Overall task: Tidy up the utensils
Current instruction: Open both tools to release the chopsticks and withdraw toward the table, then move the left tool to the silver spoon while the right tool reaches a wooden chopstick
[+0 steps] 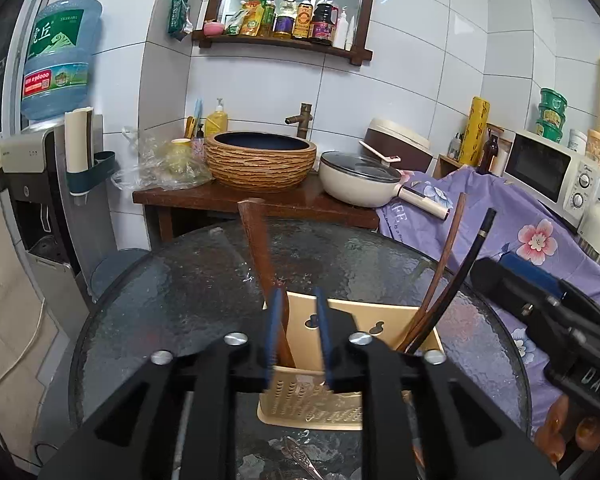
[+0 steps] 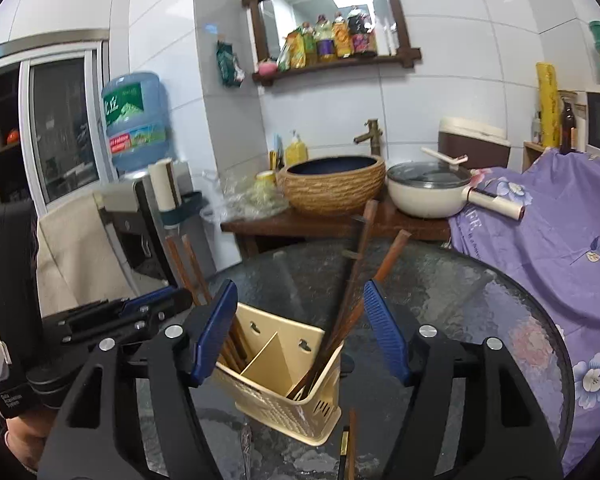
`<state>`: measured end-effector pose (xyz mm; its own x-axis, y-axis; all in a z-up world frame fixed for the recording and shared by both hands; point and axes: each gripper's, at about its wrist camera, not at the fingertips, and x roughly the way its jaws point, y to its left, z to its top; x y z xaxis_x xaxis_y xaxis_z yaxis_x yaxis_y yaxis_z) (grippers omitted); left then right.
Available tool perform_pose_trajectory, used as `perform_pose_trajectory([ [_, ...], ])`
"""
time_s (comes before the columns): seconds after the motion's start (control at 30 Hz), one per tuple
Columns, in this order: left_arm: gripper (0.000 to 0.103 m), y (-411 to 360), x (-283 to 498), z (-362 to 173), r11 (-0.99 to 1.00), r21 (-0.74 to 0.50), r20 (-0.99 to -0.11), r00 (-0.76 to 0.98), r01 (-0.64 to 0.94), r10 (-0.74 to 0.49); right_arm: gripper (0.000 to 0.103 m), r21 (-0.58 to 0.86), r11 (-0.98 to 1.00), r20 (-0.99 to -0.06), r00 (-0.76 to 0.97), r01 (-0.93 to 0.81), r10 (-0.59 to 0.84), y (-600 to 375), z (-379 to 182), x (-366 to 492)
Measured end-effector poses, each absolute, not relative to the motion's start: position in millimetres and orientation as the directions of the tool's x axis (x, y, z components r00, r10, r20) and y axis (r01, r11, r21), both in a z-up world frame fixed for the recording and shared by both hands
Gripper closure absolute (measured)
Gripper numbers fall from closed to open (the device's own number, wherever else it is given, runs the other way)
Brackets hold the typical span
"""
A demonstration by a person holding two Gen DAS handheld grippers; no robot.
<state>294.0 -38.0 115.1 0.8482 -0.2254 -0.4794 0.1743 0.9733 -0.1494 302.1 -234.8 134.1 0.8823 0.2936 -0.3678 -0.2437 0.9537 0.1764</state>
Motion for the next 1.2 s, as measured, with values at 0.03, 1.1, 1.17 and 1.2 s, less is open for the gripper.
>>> perform_pose_trajectory([
  [0.03, 0.070, -37, 292, 115, 0.973, -0.152, -0.476, 0.850, 0.174, -0.226, 0.038, 0.170, 0.954, -0.365, 0.884, -0.247, 0.294, -236, 135, 299],
  [1.1, 0.017, -27, 220, -30, 0.977, -0.160, -0.714, 0.666, 0.143, -0.215, 0.026, 0.120, 0.959, -0.715, 0.648, -0.256, 0.262, -267, -33, 241],
  [1.17, 0.017, -30, 220, -34, 0.977, -0.155, -0.723, 0.657, 0.149, -0.215, 0.026, 0.109, 0.960, -0.727, 0.638, -0.256, 0.253, -266, -37, 244],
  [1.2, 0.018, -31, 220, -36, 0.977, -0.150, -0.726, 0.654, 0.152, -0.213, 0.026, 0.097, 0.962, -0.736, 0.632, -0.255, 0.242, -266, -40, 245],
])
